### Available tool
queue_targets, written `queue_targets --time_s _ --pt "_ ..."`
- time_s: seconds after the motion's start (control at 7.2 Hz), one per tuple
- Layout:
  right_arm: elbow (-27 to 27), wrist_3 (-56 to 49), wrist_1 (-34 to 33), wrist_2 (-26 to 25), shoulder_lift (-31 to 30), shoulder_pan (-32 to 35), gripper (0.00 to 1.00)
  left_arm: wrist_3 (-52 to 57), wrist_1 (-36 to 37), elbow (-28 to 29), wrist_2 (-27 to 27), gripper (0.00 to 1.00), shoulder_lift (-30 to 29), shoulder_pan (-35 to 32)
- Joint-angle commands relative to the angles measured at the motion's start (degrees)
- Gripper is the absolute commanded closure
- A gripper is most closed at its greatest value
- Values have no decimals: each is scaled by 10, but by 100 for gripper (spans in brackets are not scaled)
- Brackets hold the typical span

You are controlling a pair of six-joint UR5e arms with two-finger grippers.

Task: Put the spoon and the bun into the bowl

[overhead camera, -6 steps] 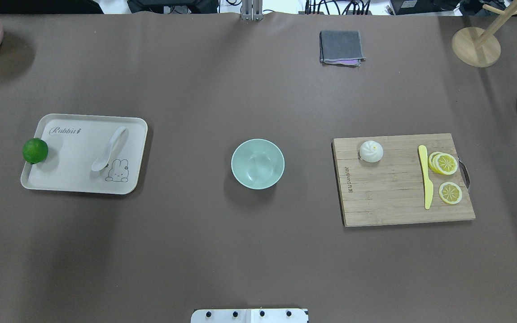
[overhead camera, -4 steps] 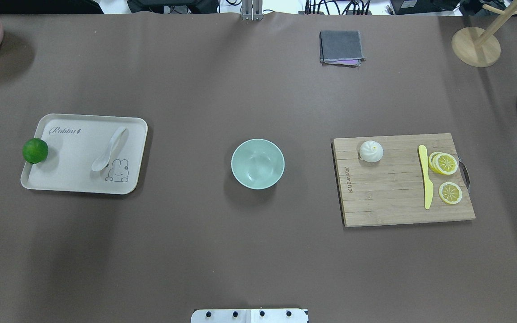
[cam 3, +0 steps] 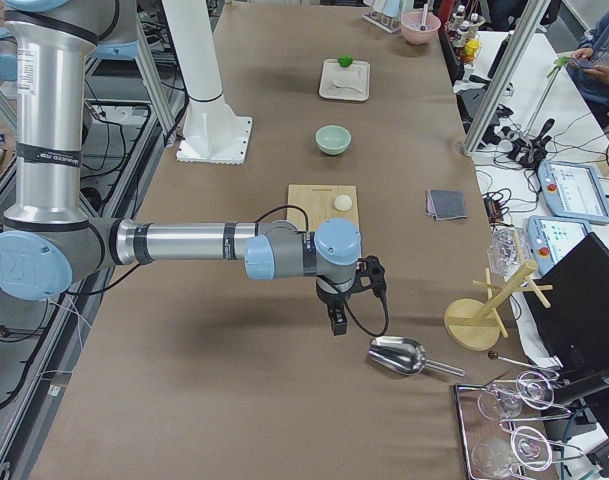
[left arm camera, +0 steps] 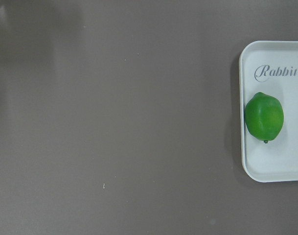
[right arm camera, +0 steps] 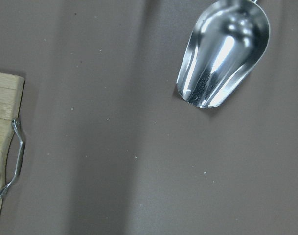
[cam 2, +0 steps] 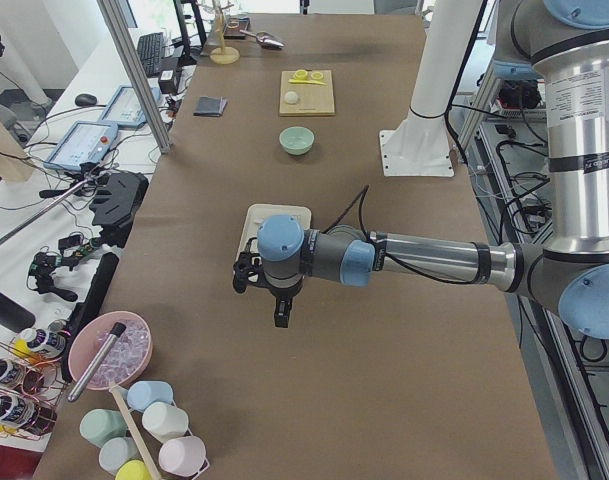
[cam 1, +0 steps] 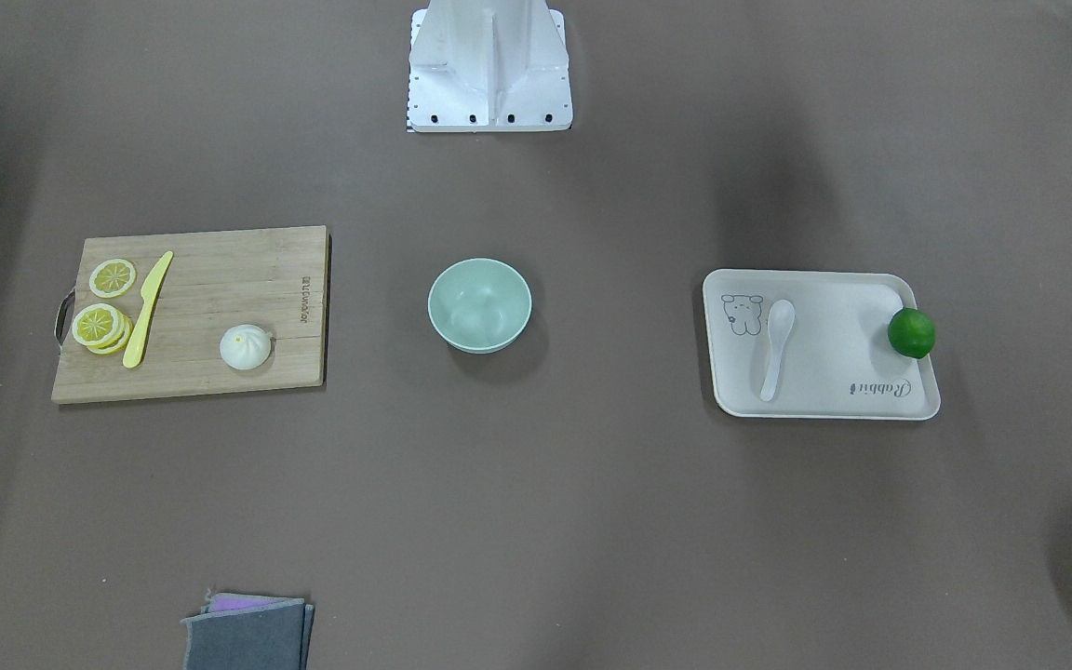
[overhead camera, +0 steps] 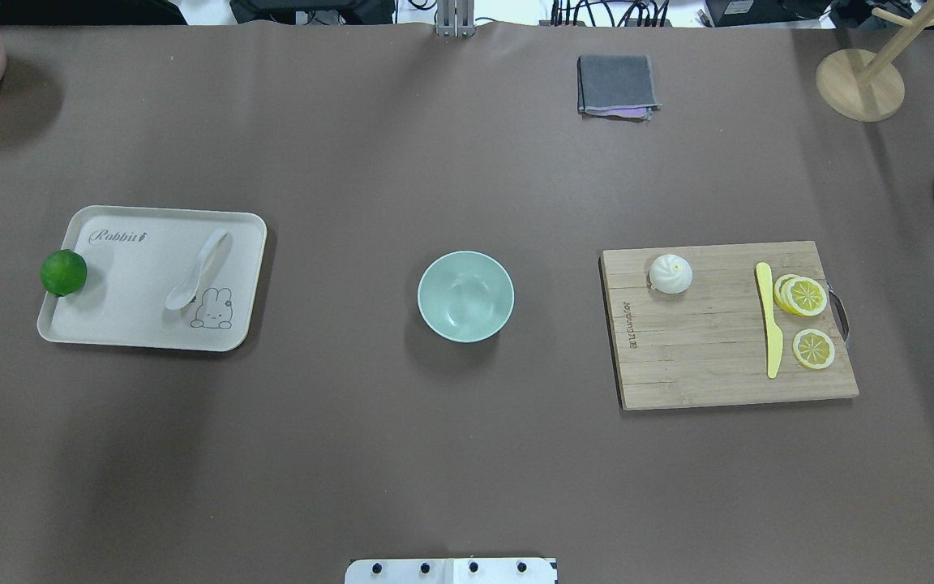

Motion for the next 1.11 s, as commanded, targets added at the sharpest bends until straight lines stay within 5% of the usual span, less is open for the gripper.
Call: queue_targets --time_s 0.0,0.97 --pt "-1 0 2 4 0 0 0 -1 0 6 3 2 -2 0" --pt "-9 4 3 14 -11 -5 0 0 -34 1 -3 2 2 -1"
